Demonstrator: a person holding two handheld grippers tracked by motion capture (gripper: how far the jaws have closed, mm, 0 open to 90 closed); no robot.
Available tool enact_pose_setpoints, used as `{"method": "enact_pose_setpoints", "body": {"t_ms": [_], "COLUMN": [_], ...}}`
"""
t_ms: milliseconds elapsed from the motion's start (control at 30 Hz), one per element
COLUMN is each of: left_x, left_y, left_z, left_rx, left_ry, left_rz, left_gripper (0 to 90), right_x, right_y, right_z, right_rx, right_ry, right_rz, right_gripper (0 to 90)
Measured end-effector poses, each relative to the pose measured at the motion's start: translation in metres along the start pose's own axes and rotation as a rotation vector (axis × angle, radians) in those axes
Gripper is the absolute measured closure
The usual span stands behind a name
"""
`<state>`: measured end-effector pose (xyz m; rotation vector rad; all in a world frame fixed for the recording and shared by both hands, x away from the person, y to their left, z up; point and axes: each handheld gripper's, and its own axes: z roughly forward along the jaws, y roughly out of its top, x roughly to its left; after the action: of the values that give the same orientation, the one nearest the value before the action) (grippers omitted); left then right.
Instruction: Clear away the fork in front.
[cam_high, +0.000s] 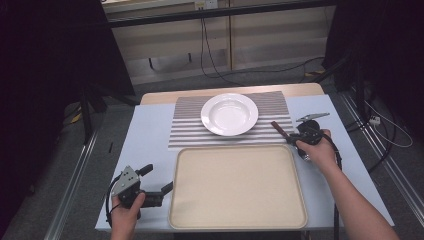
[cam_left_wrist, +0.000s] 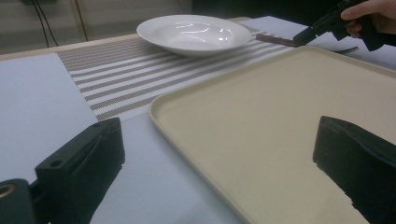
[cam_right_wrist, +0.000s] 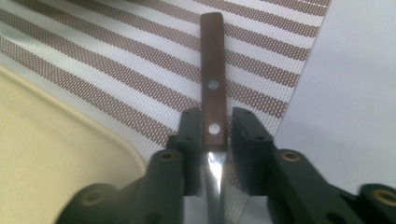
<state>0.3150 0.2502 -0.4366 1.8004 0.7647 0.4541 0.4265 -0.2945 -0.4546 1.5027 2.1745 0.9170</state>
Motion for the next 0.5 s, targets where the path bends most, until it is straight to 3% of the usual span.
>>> {"method": "enact_pose_setpoints", "body": {"t_ms": [100, 233, 500], "left_x": [0.001, 0.001, 0.001], "left_y": [0.000, 0.000, -0.001], "left_z": [0.001, 0.002, 0.001], "left_rx": [-0.004, -0.002, 0.015], "left_ry": [0.000, 0.000, 0.002], "left_rz": [-0.003, -0.005, 0.015], "left_gripper": [2.3, 2.5, 2.5], "right_x": [0.001, 0.004, 0.002], "right_y": [0.005, 0.012, 0.013], "right_z": [0.004, 0.009, 0.007], "right_rx": [0.001, 0.027, 0.045], "right_ry": [-0.003, -0.035, -0.019], "right_rz": [-0.005, -0.028, -0.031], "right_gripper": [66.3, 77.1, 77.9]}}
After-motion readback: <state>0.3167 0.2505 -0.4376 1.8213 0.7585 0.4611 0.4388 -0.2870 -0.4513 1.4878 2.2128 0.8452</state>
